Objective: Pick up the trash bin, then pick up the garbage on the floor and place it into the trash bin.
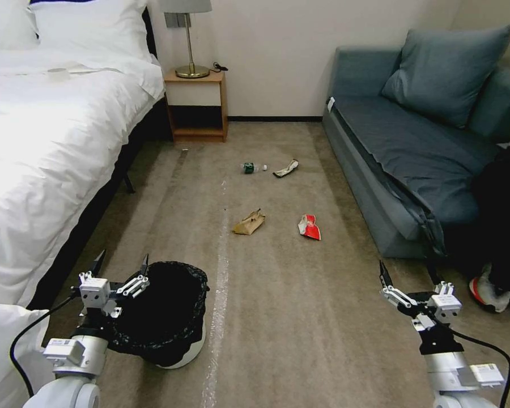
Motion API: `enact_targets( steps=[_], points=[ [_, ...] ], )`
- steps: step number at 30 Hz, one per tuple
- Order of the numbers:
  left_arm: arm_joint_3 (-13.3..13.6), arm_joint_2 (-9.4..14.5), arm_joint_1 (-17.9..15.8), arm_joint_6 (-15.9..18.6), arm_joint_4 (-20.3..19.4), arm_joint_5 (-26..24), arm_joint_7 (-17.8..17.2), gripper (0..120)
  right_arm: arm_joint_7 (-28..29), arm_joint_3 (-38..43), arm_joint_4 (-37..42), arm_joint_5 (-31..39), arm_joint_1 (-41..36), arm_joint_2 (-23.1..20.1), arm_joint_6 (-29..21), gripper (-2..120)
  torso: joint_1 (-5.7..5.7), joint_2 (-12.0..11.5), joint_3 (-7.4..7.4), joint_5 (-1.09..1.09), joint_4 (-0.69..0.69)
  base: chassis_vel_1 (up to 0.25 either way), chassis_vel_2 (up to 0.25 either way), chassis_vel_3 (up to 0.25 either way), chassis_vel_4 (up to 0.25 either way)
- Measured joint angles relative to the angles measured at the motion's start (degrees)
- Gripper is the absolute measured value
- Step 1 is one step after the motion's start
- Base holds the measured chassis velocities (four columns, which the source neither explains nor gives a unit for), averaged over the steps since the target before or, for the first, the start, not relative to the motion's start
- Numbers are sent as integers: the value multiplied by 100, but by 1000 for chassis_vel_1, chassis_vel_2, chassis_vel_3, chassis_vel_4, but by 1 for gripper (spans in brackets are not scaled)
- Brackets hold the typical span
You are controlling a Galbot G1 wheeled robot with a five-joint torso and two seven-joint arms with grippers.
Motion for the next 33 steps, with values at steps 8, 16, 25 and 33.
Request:
enact_targets(
  steps=[8,16,25,33],
  points=[
    [75,-10,14,922,16,-470,-938,98,-42,-5,-158,-21,-10,41,80,100,0,0,0,0,-1,0,0,0,0],
    [172,-6,-75,1836,92,-1440,-2176,98,-73,25,-161,45,-36,25,139,100,0,0,0,0,-1,0,0,0,0],
    [251,66,-177,2234,259,-2071,-2201,99,-176,4,-197,62,-75,73,269,100,0,0,0,0,-1,0,0,0,0],
    [259,77,-296,2442,444,-2274,-2248,99,-216,21,-143,113,-146,80,334,100,0,0,0,0,-1,0,0,0,0]
  ],
)
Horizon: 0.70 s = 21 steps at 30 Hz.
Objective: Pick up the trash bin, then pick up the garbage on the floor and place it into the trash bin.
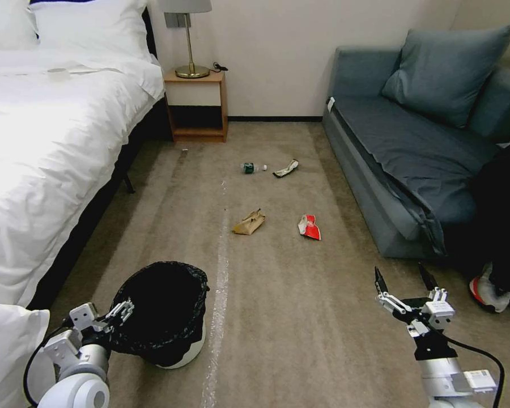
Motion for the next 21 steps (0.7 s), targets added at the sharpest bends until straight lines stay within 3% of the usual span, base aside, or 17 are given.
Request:
enact_targets(
  steps=[9,11,15,17,21],
  points=[
    [-11,11,-100,22,289,-241,3,94,-59,6,8,18,-33,29,50,100,0,0,0,0,0,0,0,0,0],
    [-7,17,-126,22,361,-339,51,82,-76,0,8,17,-33,41,58,100,0,0,0,0,0,0,0,0,0],
    [-1,27,-144,20,426,-388,148,73,-85,-6,9,10,-33,50,65,100,0,0,0,0,1,0,0,0,0],
    [0,39,-157,7,473,-405,239,60,-84,-10,8,0,-26,58,78,100,0,0,0,4,1,0,0,0,0],
    [16,48,-175,-12,516,-414,317,51,-78,-12,0,-1,-24,61,95,100,0,0,0,4,2,0,0,0,0]
  ],
)
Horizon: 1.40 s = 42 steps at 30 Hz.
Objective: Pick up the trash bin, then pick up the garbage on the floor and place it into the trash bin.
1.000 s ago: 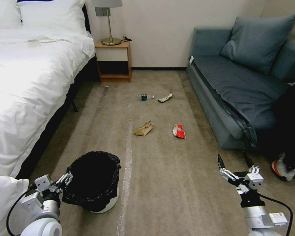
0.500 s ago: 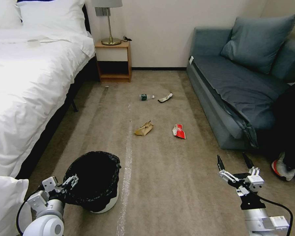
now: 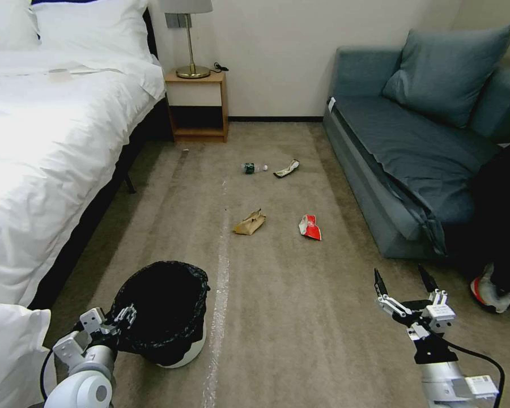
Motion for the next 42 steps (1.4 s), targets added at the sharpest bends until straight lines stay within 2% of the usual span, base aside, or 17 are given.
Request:
enact_targets(
  steps=[1,2,4,6,7,10,12,24,28,31,32,36,38,42],
  points=[
    [24,4,-25,-4,36,-25,44,41,5,-1,-2,8,-3,0,7,100,0,0,0,2,0,0,0,0,0],
    [24,4,-25,-4,36,-25,44,41,5,-1,-2,8,-3,0,7,100,0,0,0,2,0,0,0,0,0],
    [60,5,-45,-6,49,-54,56,30,10,3,-4,29,-2,-7,12,100,0,0,0,0,0,0,0,0,0],
    [71,2,-54,-7,57,-61,56,27,12,5,-11,36,5,-8,13,100,0,0,0,-1,-1,0,0,0,0],
    [82,-3,-59,-8,66,-64,53,18,16,4,-26,40,19,-8,13,100,0,0,0,-1,-1,0,0,0,0],
    [92,-6,-60,-8,73,-67,48,14,21,-2,-47,40,44,-6,13,100,0,0,0,-2,-1,0,0,0,0],
    [107,-16,-78,-7,107,-79,46,5,37,-11,-86,40,96,-6,9,100,0,0,0,-4,-2,0,0,0,0],
    [117,-34,-62,-92,110,-8,94,5,54,-16,-148,41,165,-12,-7,100,0,0,1,-6,-2,0,0,0,0],
    [146,-46,77,-191,-186,361,277,5,102,-29,-169,2,182,-6,-3,100,0,-1,3,-15,-6,0,0,0,0],
    [122,-83,142,-375,-474,804,378,5,228,-72,-196,-81,212,9,36,100,0,-1,2,-7,-5,0,0,0,0],
    [116,-107,190,-442,-684,1066,386,5,291,-104,-201,-132,228,16,39,100,0,-1,2,-7,-3,0,0,0,0],
    [118,-132,238,-488,-947,1356,412,5,339,-139,-198,-161,234,16,33,100,0,-1,2,-8,-3,0,0,0,0],
    [156,-165,313,-527,-1407,1722,380,5,658,-243,-161,-278,253,12,9,100,0,0,1,-5,-3,0,0,0,0],
    [223,-210,344,-565,-1665,1957,311,5,845,-295,-164,-392,298,8,15,100,0,-1,1,-4,-3,0,0,0,0]
  ],
)
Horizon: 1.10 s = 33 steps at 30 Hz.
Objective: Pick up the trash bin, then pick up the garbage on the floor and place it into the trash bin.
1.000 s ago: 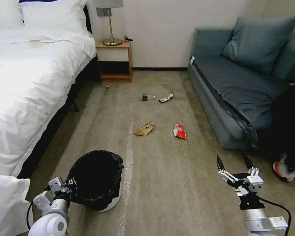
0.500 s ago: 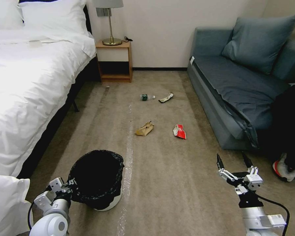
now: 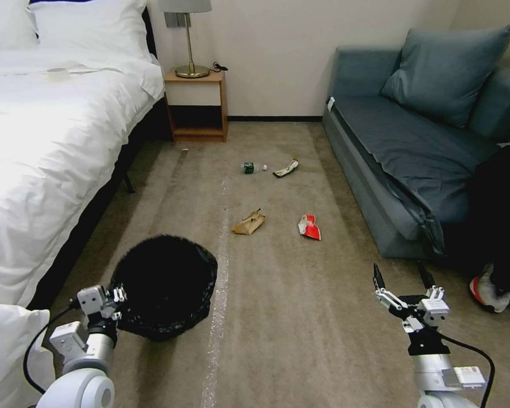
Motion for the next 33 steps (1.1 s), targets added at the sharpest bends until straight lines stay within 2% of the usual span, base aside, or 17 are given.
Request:
enact_targets(
  steps=[7,11,20,33],
  points=[
    [99,-55,41,-61,-153,305,-122,5,-19,-62,-50,-140,34,-65,76,100,0,0,0,0,0,0,0,0,0],
    [116,-77,66,-84,-154,390,-263,5,8,-265,-274,-292,111,-140,347,100,0,0,0,0,1,0,0,0,0],
    [58,-41,26,-100,-41,416,-270,5,75,-373,-564,-579,213,-236,596,100,0,0,0,0,1,0,0,0,0],
    [157,-96,-11,-208,118,577,-176,5,-90,-286,-747,-588,313,-238,587,100,0,0,0,0,1,0,0,0,0]
  ],
)
